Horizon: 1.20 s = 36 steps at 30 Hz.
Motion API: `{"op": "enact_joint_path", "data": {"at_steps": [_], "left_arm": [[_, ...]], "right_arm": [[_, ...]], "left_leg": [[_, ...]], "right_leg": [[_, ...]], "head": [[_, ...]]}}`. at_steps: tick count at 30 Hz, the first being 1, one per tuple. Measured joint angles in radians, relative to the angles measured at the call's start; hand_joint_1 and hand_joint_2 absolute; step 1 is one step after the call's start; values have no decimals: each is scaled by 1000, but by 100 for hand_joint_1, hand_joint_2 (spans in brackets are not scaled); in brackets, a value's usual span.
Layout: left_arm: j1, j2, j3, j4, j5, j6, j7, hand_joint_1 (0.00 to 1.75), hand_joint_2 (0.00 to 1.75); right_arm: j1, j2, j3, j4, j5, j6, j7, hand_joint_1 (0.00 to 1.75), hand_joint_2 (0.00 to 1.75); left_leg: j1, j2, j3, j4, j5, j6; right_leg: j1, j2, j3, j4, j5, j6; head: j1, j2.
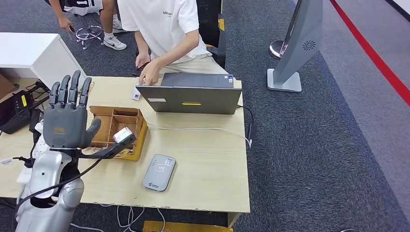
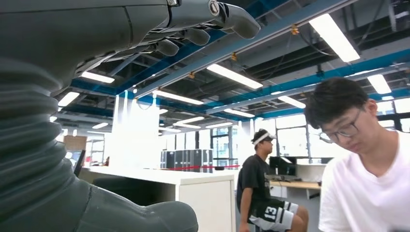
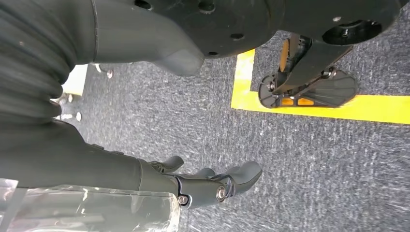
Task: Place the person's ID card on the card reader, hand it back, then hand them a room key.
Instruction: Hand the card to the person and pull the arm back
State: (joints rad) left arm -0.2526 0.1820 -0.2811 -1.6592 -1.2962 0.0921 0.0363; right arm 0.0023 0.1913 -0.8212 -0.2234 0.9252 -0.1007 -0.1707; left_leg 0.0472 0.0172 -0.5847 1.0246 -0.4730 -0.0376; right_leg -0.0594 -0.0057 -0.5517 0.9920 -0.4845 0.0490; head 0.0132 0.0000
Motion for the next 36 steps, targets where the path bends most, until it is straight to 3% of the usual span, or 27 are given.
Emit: {"op": "enact_joint_path", "data": {"at_steps": [8,13,23,36], "left_arm": [[199,24,-48,-95,-48,22,48,0,175],[261,27,-48,-91,-48,21,78,0,175],[259,24,5,22,-55,5,115,0,175],[203,-16,91,217,-93,26,126,0,175]], "right_arm": [[3,5,-20,-6,1,0,3,0,175],[3,6,-25,-12,14,0,4,0,175],[2,6,-32,-23,54,0,14,0,175],[-1,6,-40,-26,91,0,24,0,175]], "left_leg": [[0,0,0,0,0,0],[0,0,0,0,0,0],[0,0,0,0,0,0],[0,0,0,0,0,0]], "right_leg": [[0,0,0,0,0,0],[0,0,0,0,0,0],[0,0,0,0,0,0],[0,0,0,0,0,0]], "head": [[0,0],[0,0],[0,0],[0,0]]}}
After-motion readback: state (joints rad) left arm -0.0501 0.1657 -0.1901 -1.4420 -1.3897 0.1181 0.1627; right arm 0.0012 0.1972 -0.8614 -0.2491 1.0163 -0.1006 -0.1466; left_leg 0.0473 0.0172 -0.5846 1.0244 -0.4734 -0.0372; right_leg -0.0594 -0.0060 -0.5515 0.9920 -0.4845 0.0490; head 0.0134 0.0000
